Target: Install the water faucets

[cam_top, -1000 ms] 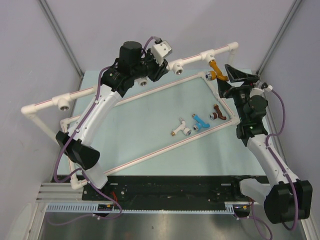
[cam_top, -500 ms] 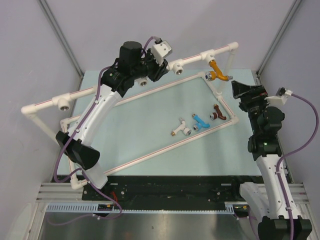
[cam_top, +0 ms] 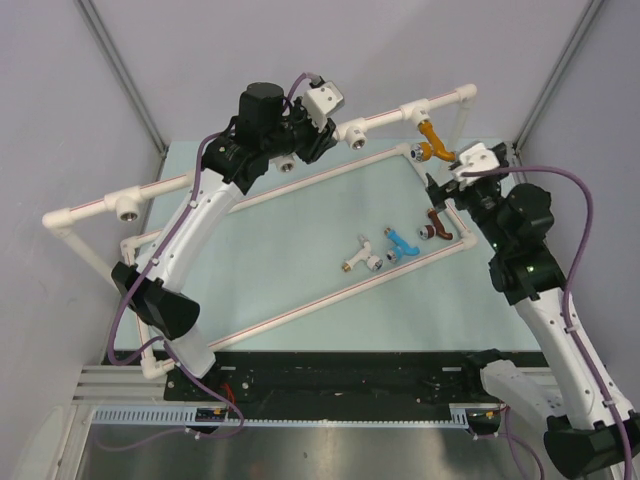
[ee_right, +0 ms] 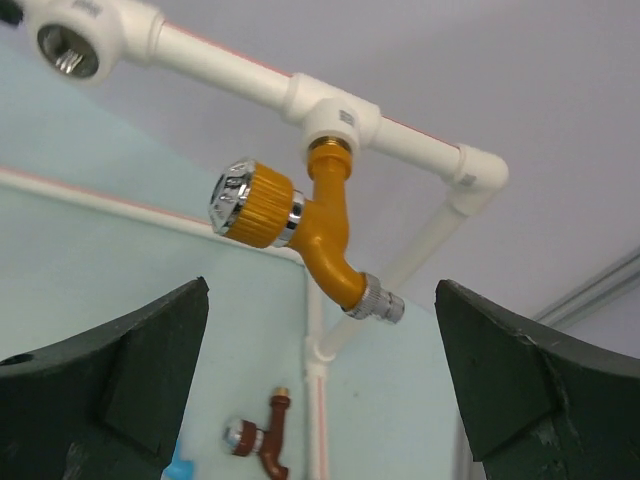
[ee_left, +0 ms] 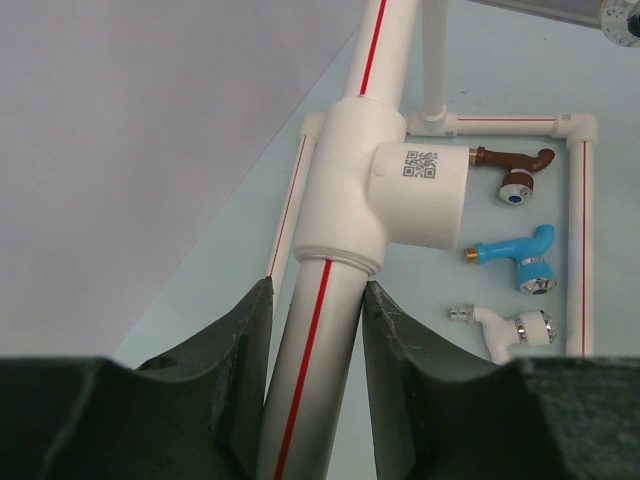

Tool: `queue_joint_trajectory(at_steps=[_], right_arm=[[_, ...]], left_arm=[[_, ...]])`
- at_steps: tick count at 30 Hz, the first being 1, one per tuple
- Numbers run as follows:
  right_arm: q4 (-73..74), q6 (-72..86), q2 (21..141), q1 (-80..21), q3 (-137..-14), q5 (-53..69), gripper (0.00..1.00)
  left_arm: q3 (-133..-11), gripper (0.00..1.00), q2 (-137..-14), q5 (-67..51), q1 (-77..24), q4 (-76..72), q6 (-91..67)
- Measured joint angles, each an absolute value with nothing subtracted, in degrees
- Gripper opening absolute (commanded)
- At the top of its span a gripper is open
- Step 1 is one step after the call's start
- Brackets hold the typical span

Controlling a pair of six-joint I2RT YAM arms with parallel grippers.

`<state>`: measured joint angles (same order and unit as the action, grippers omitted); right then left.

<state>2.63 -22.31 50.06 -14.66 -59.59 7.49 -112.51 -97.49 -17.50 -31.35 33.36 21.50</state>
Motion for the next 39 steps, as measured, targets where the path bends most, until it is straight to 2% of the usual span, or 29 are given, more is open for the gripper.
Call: queue_joint_trajectory(at_steps=[4, 11, 15, 17, 20, 21, 23, 24, 25, 26, 29, 39], right_arm=[[3.90, -36.34, 53.74, -18.94, -60.51, 4.64, 1.00], [1.50, -47.35, 60.88, -20.93, -60.51, 0.40, 0.98], [-3.18, -47.33, 64.40, -21.06, -60.51, -0.34, 0.89], [-5.26, -45.78, 65.67, -21.06, -60.58, -0.38, 0.80], [-7.94, -41.34, 67.11, -21.02, -61.10, -0.16, 0.61], [-8.25, -40.03, 67.20, -20.82, -61.32, -0.01, 0.42], [-8.54, -36.99, 67.20, -19.92, -61.43, -0.05, 0.23], [-8.60, -34.04, 67.20, -19.11, -61.43, -0.23, 0.15], [-8.80, -31.16, 67.22, -18.52, -61.43, 0.21, 0.02], [-8.82, -28.14, 67.20, -18.04, -61.43, 0.69, 0.00], [-9.15, -15.18, 67.16, -16.45, -61.43, 2.22, 0.00], [-11.49, 50.83, 68.05, -7.40, -59.96, 14.44, 0.01]], left_arm=[[-112.51, 0.00, -97.49, -17.50, -31.35, 33.36, 21.47], [-112.36, 0.00, -97.43, -17.52, -31.35, 33.32, 21.50], [-112.07, 0.00, -97.17, -17.54, -31.38, 33.23, 21.50], [-111.92, 0.00, -97.08, -17.63, -31.38, 33.12, 21.50], [-111.63, 0.00, -96.88, -17.58, -31.46, 33.04, 21.54], [-111.48, 0.00, -96.79, -17.52, -31.46, 32.88, 21.61], [-111.37, 0.00, -96.62, -17.34, -31.44, 32.88, 21.74], [-111.31, 0.00, -96.44, -17.41, -31.42, 33.06, 21.67], [-111.26, 0.00, -96.36, -17.37, -31.42, 33.10, 21.67], [-111.26, 0.00, -96.33, -17.37, -31.42, 33.10, 21.71], [-111.22, 0.00, -96.33, -17.52, -31.38, 33.10, 21.67], [-111.22, 0.00, -96.36, -17.82, -31.62, 32.91, 21.58]])
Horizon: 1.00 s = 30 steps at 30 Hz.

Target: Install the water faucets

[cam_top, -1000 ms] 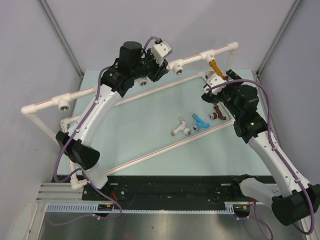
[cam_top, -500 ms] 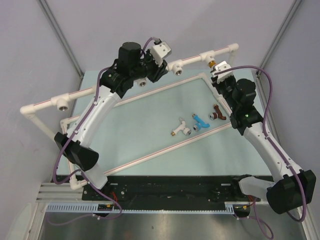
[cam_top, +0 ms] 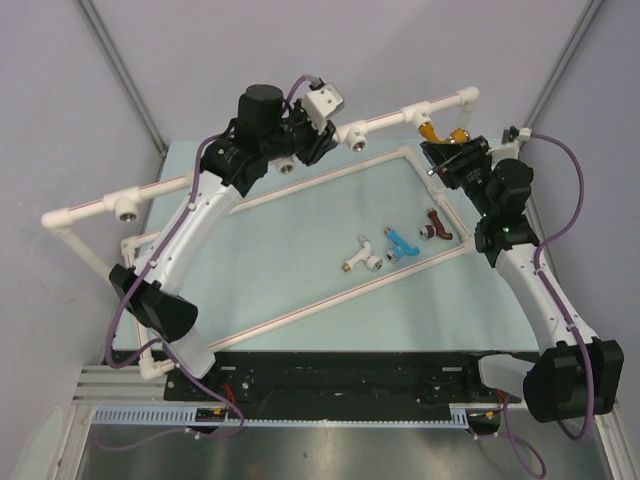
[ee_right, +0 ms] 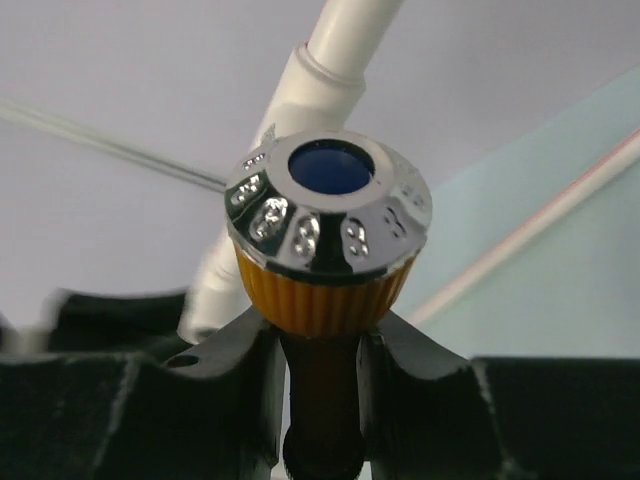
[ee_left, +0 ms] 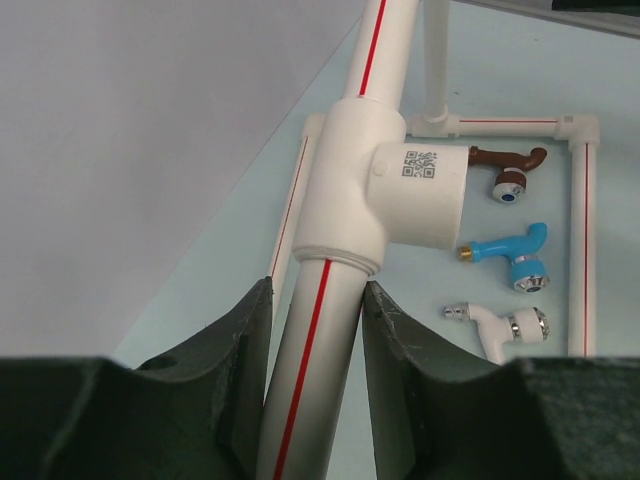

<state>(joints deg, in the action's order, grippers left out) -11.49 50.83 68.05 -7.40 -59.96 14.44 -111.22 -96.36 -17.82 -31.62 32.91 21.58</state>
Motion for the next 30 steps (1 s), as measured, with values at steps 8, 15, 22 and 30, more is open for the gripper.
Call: queue_joint_trajectory(at_steps=[8, 15, 22, 30], right_arm=[[-28.03, 90.83, 67.68, -6.55, -49.67, 12.43, 0.65], [-24.47, 85.10, 62.96, 0.14, -48.62, 10.52, 1.00], [-15.00, 64.93, 53.82, 3.55, -48.62, 10.17, 1.00], [-13.23, 16.69, 49.56, 3.95, -49.45, 16.47, 1.00]], left_arm=[[-111.22, 0.00, -96.33, -18.02, -31.88, 33.34, 21.50], [-111.22, 0.00, -96.29, -18.15, -31.92, 33.41, 21.50], [-111.22, 0.00, -96.29, -18.15, -31.92, 33.43, 21.50], [-111.22, 0.00, -96.29, -18.17, -31.92, 33.43, 21.50]])
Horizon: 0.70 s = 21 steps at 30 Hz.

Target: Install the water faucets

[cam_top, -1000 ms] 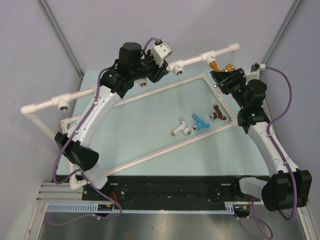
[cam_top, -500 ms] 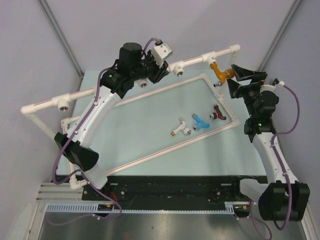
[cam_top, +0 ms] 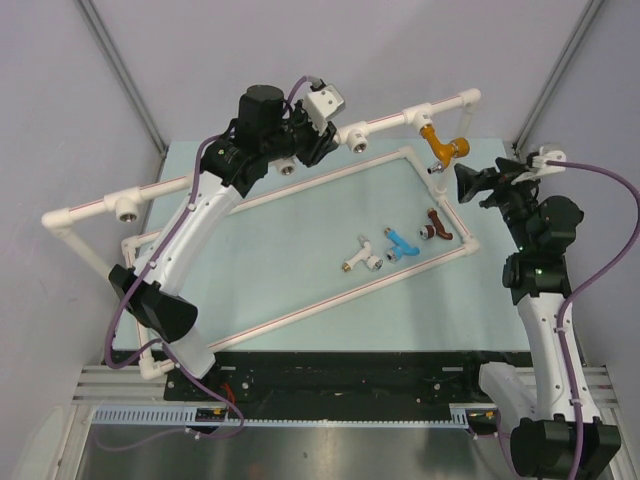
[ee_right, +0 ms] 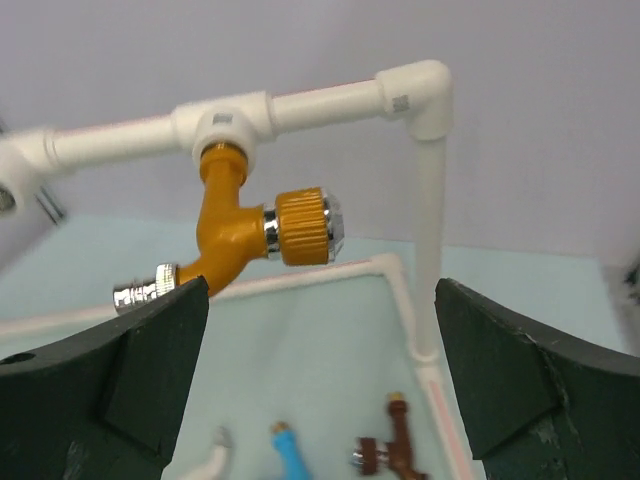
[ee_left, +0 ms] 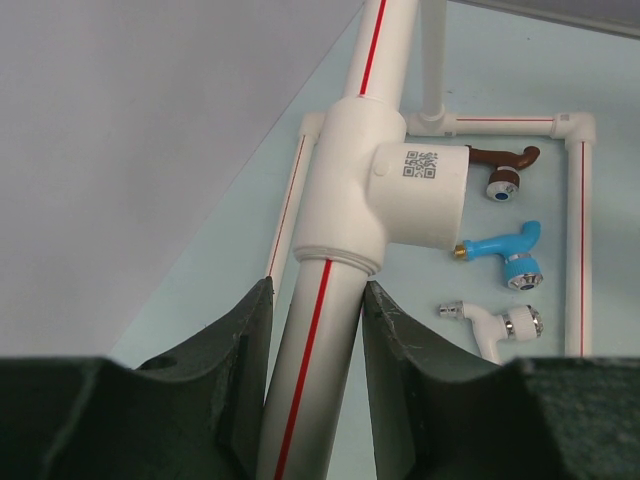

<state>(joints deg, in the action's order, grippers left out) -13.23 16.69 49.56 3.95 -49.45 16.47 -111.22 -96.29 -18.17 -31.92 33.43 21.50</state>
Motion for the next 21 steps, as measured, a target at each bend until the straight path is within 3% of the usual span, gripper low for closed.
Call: queue_joint_trajectory(at_steps=[8, 17, 21], right_arm=[[2.26, -26.85, 52.75, -2.79, -59.92, 21.85, 1.00], [8.75, -47.33, 60.93, -12.64, -65.87, 16.43, 1.00], [8.19, -49.08, 64.47, -13.82, -65.87, 14.96, 0.91]], left_arm=[[-111.22, 0.00, -96.29, -18.20, -31.92, 33.45, 21.47], [-111.22, 0.00, -96.31, -18.24, -31.92, 33.43, 21.47], [-111.22, 0.00, -96.31, -18.24, -31.92, 33.43, 21.47]])
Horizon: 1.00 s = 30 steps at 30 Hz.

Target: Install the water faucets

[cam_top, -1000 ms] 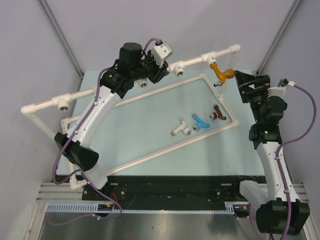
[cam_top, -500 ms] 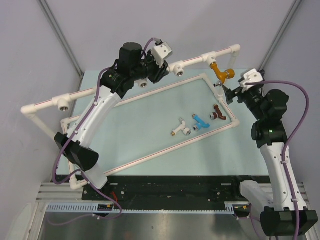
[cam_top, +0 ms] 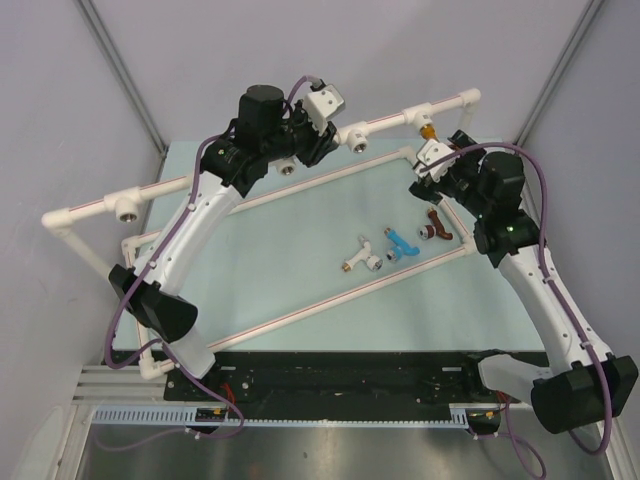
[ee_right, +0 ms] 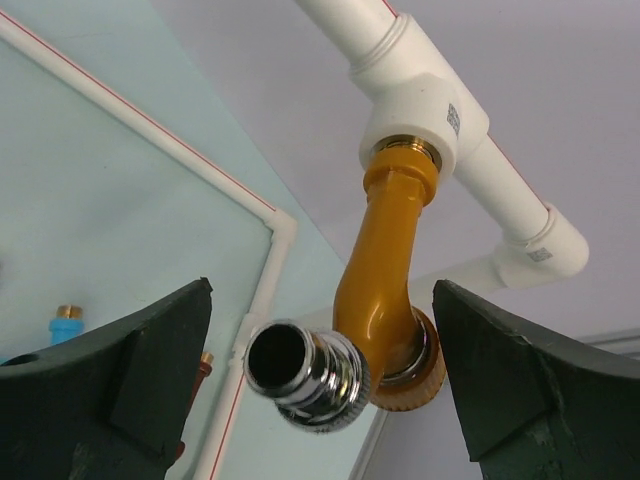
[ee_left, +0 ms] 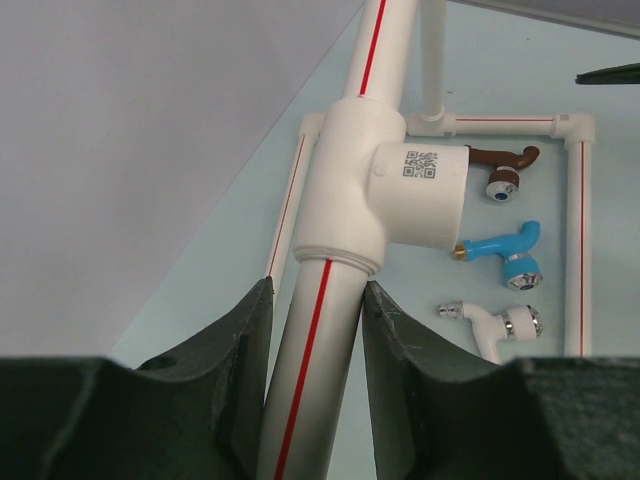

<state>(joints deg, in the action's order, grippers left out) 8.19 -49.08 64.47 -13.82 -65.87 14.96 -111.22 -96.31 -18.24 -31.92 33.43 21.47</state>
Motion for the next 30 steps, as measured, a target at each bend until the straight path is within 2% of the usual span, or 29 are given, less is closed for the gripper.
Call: queue_joint_trajectory(at_steps=[2, 5, 7, 8, 10, 11, 15, 22, 25, 28, 30], right_arm=[[7.25, -48.23, 65.63, -13.80, -65.87, 14.46, 0.86], [5.08, -44.23, 67.16, -13.72, -65.91, 14.37, 0.61], [3.88, -39.75, 67.79, -13.50, -65.91, 14.98, 0.50], [3.49, -37.74, 67.94, -13.39, -65.93, 15.49, 0.33], [1.80, -31.99, 68.05, -12.91, -65.95, 15.64, 0.15], [0.71, -27.49, 68.05, -12.05, -66.15, 16.47, 0.00], [-1.06, -11.55, 68.51, -9.87, -66.19, 20.47, 0.00], [-13.10, 38.76, 73.10, -4.32, -64.45, 30.13, 0.00], [-26.09, 64.53, 75.94, -4.38, -60.12, 29.52, 0.00], [-36.03, 82.43, 77.84, -5.37, -56.64, 26.48, 0.00], [-39.42, 90.19, 78.28, -6.11, -55.16, 24.32, 0.08]], left_arm=[[-111.22, 0.00, -96.31, -18.24, -31.92, 33.45, 21.47], [-111.22, 0.00, -96.31, -18.22, -31.92, 33.45, 21.50], [-111.22, 0.00, -96.31, -18.22, -31.92, 33.47, 21.50], [-111.22, 0.00, -96.31, -18.22, -31.92, 33.50, 21.50], [-111.22, 0.00, -96.23, -18.13, -31.90, 33.74, 21.50], [-111.22, 0.00, -96.12, -18.26, -31.90, 33.85, 21.43], [-111.22, 0.00, -96.12, -18.17, -31.97, 33.74, 21.50], [-111.22, 0.00, -96.31, -17.28, -31.59, 32.86, 21.91], [-111.18, 0.00, -96.38, -16.56, -31.03, 32.62, 22.06], [-111.11, 0.00, -96.40, -15.99, -30.70, 32.29, 22.11], [-111.11, 0.00, -96.42, -15.70, -30.61, 32.25, 22.13]])
